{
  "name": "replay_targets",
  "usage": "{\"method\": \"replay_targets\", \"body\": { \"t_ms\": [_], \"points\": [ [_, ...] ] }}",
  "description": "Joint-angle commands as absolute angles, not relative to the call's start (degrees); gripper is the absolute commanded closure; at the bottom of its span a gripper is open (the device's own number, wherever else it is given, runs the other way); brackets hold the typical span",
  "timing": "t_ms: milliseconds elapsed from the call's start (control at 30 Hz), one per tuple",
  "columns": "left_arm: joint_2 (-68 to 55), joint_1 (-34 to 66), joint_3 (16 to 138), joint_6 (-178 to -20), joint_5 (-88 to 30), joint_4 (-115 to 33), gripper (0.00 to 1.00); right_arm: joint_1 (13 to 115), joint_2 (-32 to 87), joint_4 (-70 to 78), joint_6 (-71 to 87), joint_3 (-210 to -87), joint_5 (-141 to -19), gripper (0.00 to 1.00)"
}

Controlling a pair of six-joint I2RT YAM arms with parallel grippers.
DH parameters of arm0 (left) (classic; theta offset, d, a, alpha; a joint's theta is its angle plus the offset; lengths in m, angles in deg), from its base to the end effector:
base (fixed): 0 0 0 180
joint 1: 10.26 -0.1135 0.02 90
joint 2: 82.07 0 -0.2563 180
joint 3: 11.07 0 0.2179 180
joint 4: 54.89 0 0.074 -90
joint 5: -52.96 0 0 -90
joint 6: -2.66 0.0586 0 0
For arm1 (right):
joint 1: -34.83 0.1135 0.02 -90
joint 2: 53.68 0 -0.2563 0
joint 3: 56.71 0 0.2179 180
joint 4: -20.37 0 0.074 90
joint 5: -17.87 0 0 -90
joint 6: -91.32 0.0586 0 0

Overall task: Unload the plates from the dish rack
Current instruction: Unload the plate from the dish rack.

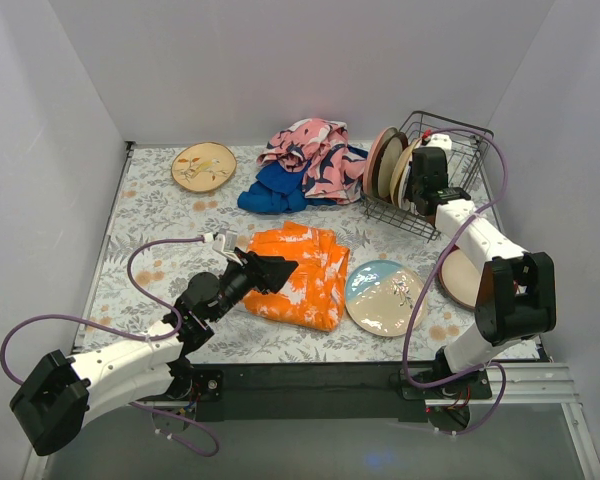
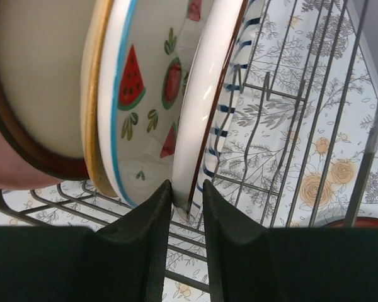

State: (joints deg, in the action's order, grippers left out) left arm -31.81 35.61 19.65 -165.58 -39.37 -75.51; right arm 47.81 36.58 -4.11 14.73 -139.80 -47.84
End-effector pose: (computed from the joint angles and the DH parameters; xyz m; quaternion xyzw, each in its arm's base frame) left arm 0.1368 -0.1376 0.2402 -0.2091 0.6685 -0.6237 0.3470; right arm 0.3424 0.0542 0.2757 0.1058 0.8532 -0.0701 0.5059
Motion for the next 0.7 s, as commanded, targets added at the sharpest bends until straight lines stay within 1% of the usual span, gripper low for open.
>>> {"method": "replay_targets", "body": {
  "t_ms": [0,433,667],
  "points": [
    [-32.9,35.7,21.0,-165.1,-39.1,-76.3,0.43,46.8,35.1,-3.2,15.9,-139.8,-41.7,0.69],
    [-33.0,35.7,20.9,-165.0,-39.4,-76.2,0.43,46.7,40.5,-2.7,19.5,-143.2,-39.6,0.67],
    [-32.9,35.7,21.0,-165.0,-39.2,-76.3,0.43,46.7,39.1,2.9,23.0,-138.4,-38.3,0.67]
  ]
}}
